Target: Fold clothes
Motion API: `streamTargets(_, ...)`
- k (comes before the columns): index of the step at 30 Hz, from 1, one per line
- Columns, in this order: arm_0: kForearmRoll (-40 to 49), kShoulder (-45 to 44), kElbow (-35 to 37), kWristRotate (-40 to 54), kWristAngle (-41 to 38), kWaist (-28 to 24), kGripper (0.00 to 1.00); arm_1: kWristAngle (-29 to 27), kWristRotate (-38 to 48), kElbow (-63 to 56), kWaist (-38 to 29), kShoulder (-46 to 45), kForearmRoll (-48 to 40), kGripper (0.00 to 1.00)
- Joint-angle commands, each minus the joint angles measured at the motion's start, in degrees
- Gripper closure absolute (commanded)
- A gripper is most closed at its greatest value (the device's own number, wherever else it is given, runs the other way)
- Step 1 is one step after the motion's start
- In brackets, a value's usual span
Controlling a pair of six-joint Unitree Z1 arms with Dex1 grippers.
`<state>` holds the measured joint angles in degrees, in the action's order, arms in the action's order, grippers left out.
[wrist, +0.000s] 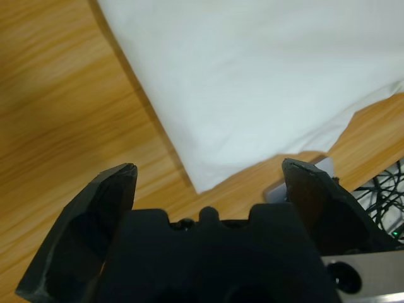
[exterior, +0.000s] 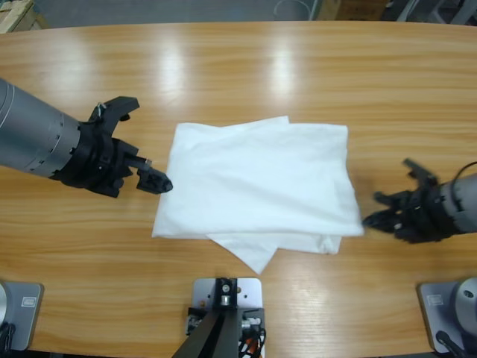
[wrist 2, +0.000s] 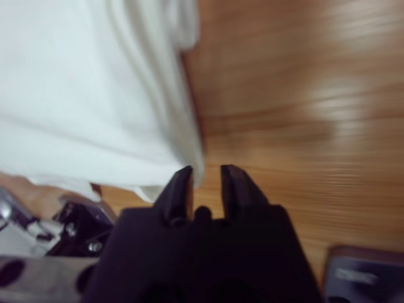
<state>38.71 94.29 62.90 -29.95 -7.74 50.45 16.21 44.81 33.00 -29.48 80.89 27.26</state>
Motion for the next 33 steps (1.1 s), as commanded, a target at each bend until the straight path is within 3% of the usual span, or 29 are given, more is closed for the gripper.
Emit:
streamTargets(1, -8.4, 0.1, -5.9, -0.6, -1.5, 0.5, 1.000, -7.0, -5.4, 15.2, -0.5, -4.6, 9.8, 0.662)
streamTargets(2, -9.5, 1.0, -5.9, -0.4, -1.5, 1.2, 1.000, -6.3, -5.6, 16.0, -0.5, -3.0, 9.7, 0.751)
streamTargets(3, -10.0, 2.0, -5.9, -0.3, -1.4, 2.1, 1.000, -5.6, -6.8, 16.6, -0.5, -1.7, 9.2, 0.953)
streamTargets(4, -10.4, 3.1, -5.9, -0.3, -0.9, 2.9, 1.000, -5.3, -8.8, 17.0, -0.5, -0.8, 8.3, 1.000)
streamTargets(11, -10.3, 6.5, -7.3, -0.6, 2.1, 10.4, 1.000, 1.4, -14.7, 20.7, -0.5, 9.0, 6.5, 1.000)
streamTargets(24, -10.1, 14.6, -6.4, -0.1, 6.1, 10.5, 1.000, 13.3, -17.3, 25.2, -0.6, 27.4, -11.6, 1.000)
streamTargets(33, -13.1, 16.6, -6.5, -0.2, 3.3, 10.5, 1.000, 11.9, -16.7, 26.9, -2.3, 34.9, -11.7, 1.000)
